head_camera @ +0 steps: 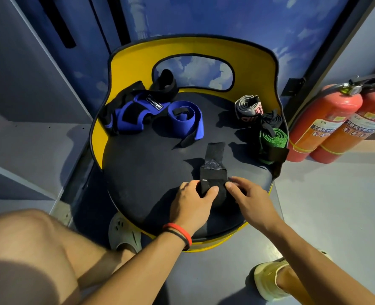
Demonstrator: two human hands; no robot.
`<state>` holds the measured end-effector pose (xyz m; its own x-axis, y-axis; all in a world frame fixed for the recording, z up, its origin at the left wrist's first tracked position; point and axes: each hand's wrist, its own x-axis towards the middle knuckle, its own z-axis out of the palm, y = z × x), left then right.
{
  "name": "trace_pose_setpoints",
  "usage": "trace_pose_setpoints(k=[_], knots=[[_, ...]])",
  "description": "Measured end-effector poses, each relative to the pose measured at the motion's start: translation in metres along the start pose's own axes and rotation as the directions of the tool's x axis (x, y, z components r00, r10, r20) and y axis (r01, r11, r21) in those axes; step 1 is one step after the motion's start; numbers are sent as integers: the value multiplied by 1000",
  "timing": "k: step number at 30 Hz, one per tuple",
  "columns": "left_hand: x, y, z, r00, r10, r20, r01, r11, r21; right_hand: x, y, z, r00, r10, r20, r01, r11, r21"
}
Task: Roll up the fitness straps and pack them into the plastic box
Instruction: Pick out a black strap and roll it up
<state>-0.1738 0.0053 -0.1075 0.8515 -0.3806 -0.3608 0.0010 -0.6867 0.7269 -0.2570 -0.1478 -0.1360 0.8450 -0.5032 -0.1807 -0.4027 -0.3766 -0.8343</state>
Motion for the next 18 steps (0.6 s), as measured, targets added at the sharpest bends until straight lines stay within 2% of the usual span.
trace_pose_setpoints(k=[5, 8, 11, 15, 18], knots=[[14, 2, -1, 997, -3, -76, 6, 999, 46, 1, -5, 4, 998, -38, -54, 31, 990, -138], [21, 3, -4, 997, -4, -79, 11, 996, 85, -1, -4, 5, 996, -87, 3, 86, 989, -118], [30, 5, -8, 997, -26, -71, 31, 997, 74, 2, -1, 4, 996, -79, 41, 82, 993, -81], [41, 9, -12, 998, -51, -41, 53, 998, 31, 6, -4, 4, 998, -60, 27, 59, 998, 27], [38, 7, -14, 998, -64, 14, 64, 998, -6, 4, -5, 3, 998, -62, -25, 62, 998, -17]])
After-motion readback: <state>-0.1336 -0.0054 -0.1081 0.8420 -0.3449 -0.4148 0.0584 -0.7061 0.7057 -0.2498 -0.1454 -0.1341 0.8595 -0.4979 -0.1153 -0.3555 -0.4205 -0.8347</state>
